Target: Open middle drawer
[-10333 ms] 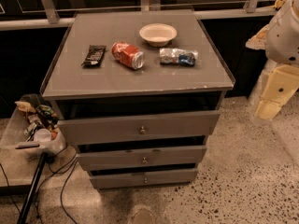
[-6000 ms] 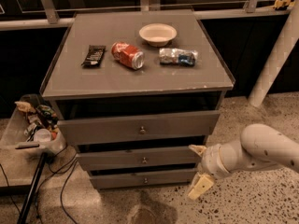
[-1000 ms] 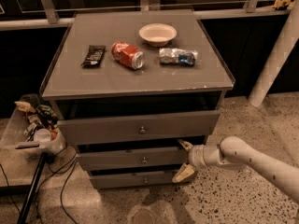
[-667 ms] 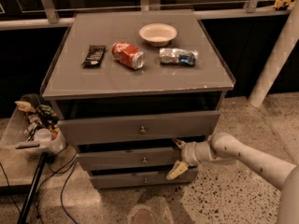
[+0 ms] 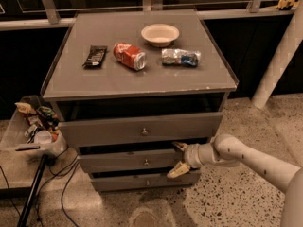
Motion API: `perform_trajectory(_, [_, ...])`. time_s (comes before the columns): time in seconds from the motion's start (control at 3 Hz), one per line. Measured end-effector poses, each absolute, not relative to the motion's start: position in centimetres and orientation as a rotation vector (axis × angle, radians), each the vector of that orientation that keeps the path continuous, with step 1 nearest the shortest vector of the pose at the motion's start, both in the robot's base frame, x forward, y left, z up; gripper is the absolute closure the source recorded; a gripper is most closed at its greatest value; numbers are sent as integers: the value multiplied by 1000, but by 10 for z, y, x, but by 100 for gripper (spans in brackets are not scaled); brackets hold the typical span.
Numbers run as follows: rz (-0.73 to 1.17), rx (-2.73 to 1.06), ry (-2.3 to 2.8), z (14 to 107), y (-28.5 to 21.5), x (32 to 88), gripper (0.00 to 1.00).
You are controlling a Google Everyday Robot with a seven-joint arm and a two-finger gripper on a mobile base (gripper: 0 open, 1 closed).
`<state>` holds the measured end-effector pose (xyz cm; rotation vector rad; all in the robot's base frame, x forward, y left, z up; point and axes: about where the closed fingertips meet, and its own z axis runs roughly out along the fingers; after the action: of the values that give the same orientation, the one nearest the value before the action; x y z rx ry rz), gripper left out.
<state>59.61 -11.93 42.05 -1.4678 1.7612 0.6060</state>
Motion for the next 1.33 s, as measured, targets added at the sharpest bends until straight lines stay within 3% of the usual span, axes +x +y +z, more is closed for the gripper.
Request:
perform_trajectory(1.0, [606, -1470, 1761, 420, -118, 596, 89])
perform_trajectory(1.33, [606, -1470, 1761, 423, -118, 596, 100])
